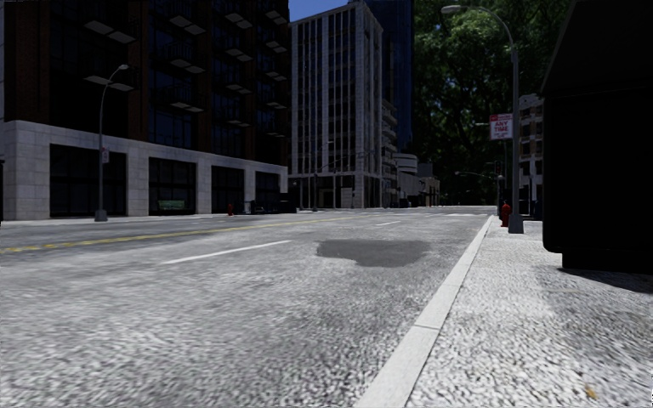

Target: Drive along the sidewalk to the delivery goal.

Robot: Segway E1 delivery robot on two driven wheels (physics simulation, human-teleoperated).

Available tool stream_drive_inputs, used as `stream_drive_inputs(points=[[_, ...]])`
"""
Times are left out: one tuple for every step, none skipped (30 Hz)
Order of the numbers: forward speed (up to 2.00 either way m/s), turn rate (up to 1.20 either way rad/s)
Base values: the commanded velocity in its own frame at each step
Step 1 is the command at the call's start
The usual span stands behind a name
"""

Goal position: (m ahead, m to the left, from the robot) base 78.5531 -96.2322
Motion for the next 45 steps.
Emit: stream_drive_inputs(points=[[0.81,-0.54],[0.81,-0.54],[0.81,-0.55],[0.81,-0.55],[0.81,-0.58],[0.81,-0.62],[0.81,-0.62],[0.81,-0.63],[0.81,-0.63],[0.81,-0.64],[0.81,-0.64],[0.81,-0.64],[0.81,-0.64],[0.81,-0.64],[0.81,-0.64],[0.81,-0.64],[0.81,-0.64],[0.81,-0.64],[0.78,-0.64],[0.76,-0.64],[0.76,-0.64],[0.73,-0.64],[0.71,-0.64],[0.71,-0.64],[0.71,-0.64],[0.71,-0.61],[0.71,-0.53],[0.71,-0.39],[0.71,-0.26],[0.71,-0.26],[0.71,-0.09],[0.71,0.00],[0.71,0.00],[0.71,0.00],[0.71,0.00],[0.71,0.00],[0.71,0.00],[0.71,0.00],[0.71,0.00],[0.71,0.00],[0.71,0.00],[0.71,0.00],[0.71,0.00],[0.84,0.00],[1.00,0.00]])
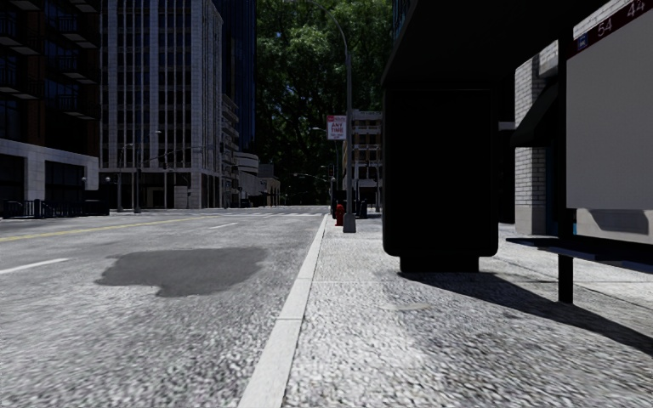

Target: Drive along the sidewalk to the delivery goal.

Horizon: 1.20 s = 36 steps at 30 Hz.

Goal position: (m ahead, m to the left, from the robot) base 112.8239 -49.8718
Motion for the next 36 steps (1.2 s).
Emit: stream_drive_inputs(points=[[1.00,0.00],[1.77,0.00],[2.00,0.00],[2.00,0.00],[2.00,0.00],[2.00,0.00],[2.00,0.00],[2.00,0.00],[2.00,0.00],[2.00,0.00],[2.00,0.00],[2.00,0.00],[2.00,0.00],[2.00,0.00],[2.00,0.00],[2.00,0.00],[2.00,0.00],[2.00,0.00],[2.00,0.00],[2.00,0.00],[2.00,0.00],[2.00,0.00],[2.00,0.00],[2.00,0.00],[2.00,0.00],[2.00,0.00],[2.00,0.00],[2.00,0.00],[2.00,0.00],[2.00,0.00],[2.00,0.00],[2.00,0.00],[2.00,0.00],[2.00,0.00],[2.00,0.00],[2.00,0.00]])
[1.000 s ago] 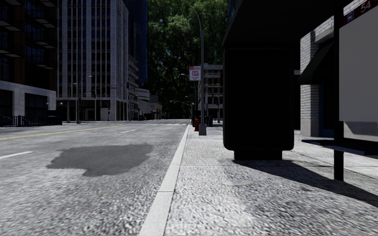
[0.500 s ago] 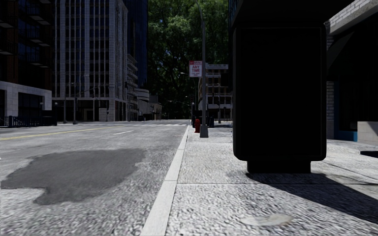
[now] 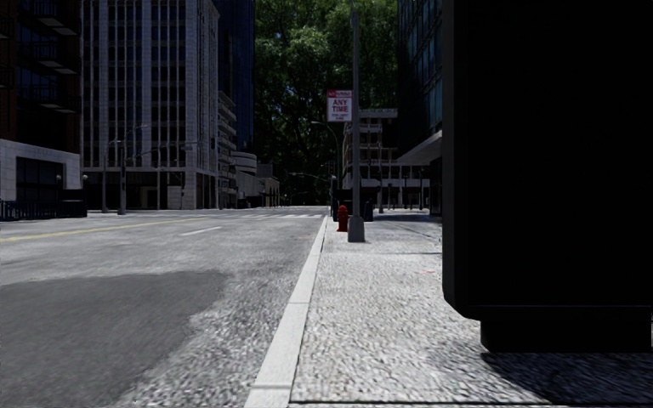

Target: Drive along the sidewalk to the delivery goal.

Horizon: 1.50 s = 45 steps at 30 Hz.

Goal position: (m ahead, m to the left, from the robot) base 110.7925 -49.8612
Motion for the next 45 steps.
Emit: stream_drive_inputs(points=[[2.00,0.00],[2.00,0.00],[2.00,0.00],[2.00,0.00],[2.00,0.00],[2.00,0.00],[2.00,0.00],[2.00,0.00],[2.00,0.00],[2.00,0.00],[2.00,0.00],[2.00,0.00],[2.00,0.00],[2.00,0.00],[2.00,-0.05],[2.00,-0.26],[2.00,-0.34],[2.00,-0.34],[1.92,-0.40],[1.70,-0.42],[1.51,-0.44],[1.41,-0.51],[1.41,-0.51],[1.39,-0.53],[1.39,-0.54],[1.39,-0.55],[1.39,-0.55],[1.39,-0.55],[1.39,-0.55],[1.39,-0.55],[1.39,-0.55],[1.43,-0.55],[1.49,-0.55],[1.49,-0.55],[1.65,-0.55],[2.00,-0.55],[2.00,-0.55],[2.00,-0.55],[2.00,-0.55],[2.00,-0.55],[2.00,-0.55],[2.00,-0.55],[2.00,-0.55],[2.00,-0.54],[2.00,-0.54]])
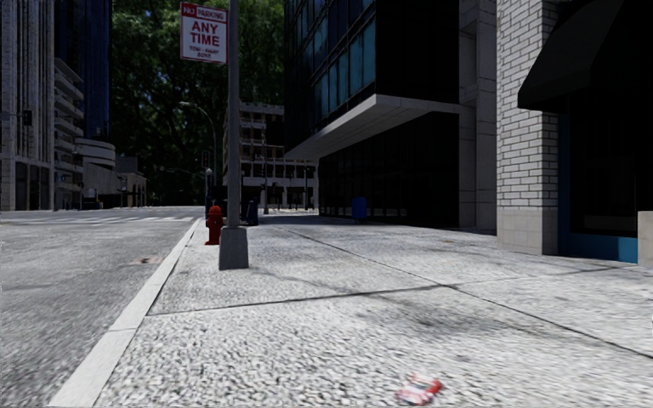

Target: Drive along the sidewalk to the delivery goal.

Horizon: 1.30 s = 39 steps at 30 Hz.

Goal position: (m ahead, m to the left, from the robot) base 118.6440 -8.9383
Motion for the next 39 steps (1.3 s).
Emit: stream_drive_inputs(points=[[2.00,-0.54],[2.00,-0.54],[2.00,-0.54],[2.00,-0.53],[2.00,-0.53],[2.00,-0.53],[2.00,-0.53],[2.00,-0.53],[2.00,-0.53],[2.00,-0.43],[2.00,-0.20],[2.00,-0.20],[2.00,0.00],[2.00,0.00],[2.00,0.00],[2.00,0.00],[2.00,0.00],[2.00,0.00],[2.00,0.00],[2.00,0.00],[2.00,0.00],[2.00,0.00],[2.00,0.00],[2.00,0.00],[2.00,0.00],[2.00,0.00],[2.00,0.00],[2.00,0.00],[2.00,0.00],[2.00,0.00],[2.00,0.00],[2.00,0.00],[2.00,0.00],[2.00,0.00],[2.00,0.00],[2.00,0.00],[2.00,0.00],[2.00,0.00],[2.00,0.00]])
